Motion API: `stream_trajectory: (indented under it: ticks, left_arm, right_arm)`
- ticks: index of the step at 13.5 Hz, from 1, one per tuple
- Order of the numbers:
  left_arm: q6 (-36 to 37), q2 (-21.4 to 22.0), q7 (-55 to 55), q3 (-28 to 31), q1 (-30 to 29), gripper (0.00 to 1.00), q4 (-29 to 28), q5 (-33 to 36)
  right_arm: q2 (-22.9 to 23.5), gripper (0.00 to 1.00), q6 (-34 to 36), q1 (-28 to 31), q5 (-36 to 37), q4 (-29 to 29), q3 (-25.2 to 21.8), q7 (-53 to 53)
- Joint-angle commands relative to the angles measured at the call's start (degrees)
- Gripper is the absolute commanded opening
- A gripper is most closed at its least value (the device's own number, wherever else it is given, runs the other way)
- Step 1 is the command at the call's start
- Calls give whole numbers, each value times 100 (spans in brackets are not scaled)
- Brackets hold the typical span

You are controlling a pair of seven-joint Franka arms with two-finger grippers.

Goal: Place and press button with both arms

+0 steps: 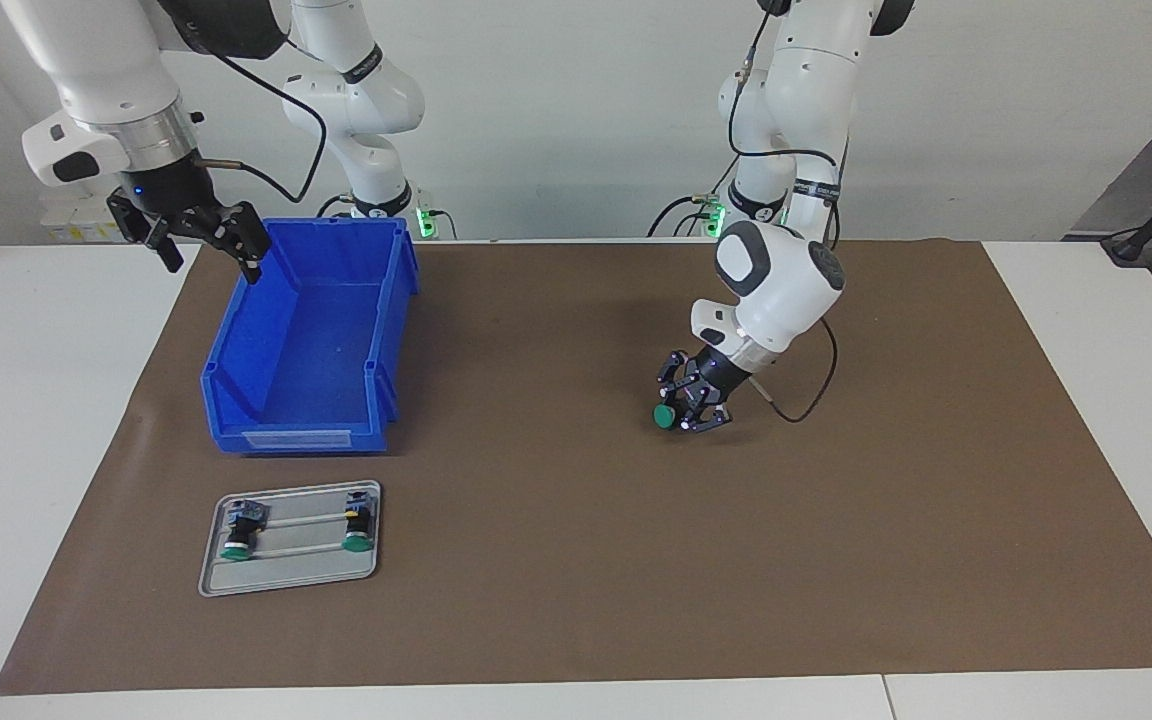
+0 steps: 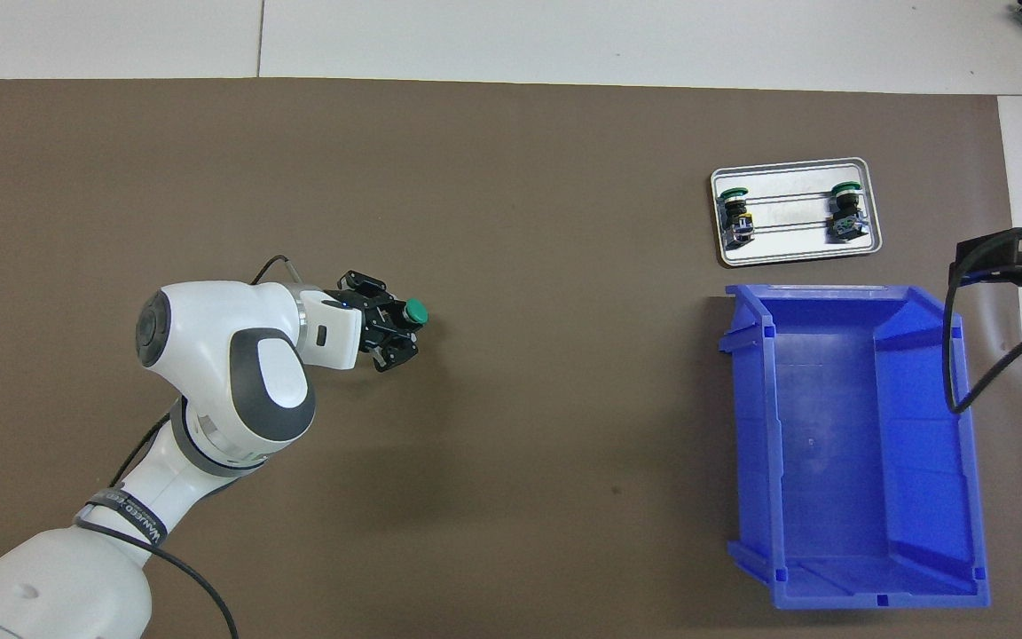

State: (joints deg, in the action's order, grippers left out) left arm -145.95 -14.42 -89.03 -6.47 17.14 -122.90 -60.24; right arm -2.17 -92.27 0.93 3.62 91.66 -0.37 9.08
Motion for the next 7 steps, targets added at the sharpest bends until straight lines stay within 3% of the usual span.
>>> stream_trajectory:
  ticks: [1,3,7]
  left_arm:
    - [1046,106,-843,-30,-577,5,117,-988]
    - [1699,203,-887,-30,-956,7,117,-1208]
    - [2114,379,-1676,-3,-1107,20,-49,-2305]
  right_arm:
    - [-161,100,-142,22,-2,212,37,60]
    - [-161,100,-142,22,-63,221,46,50]
    - [-152,100,-37,22,-46,212,46,6]
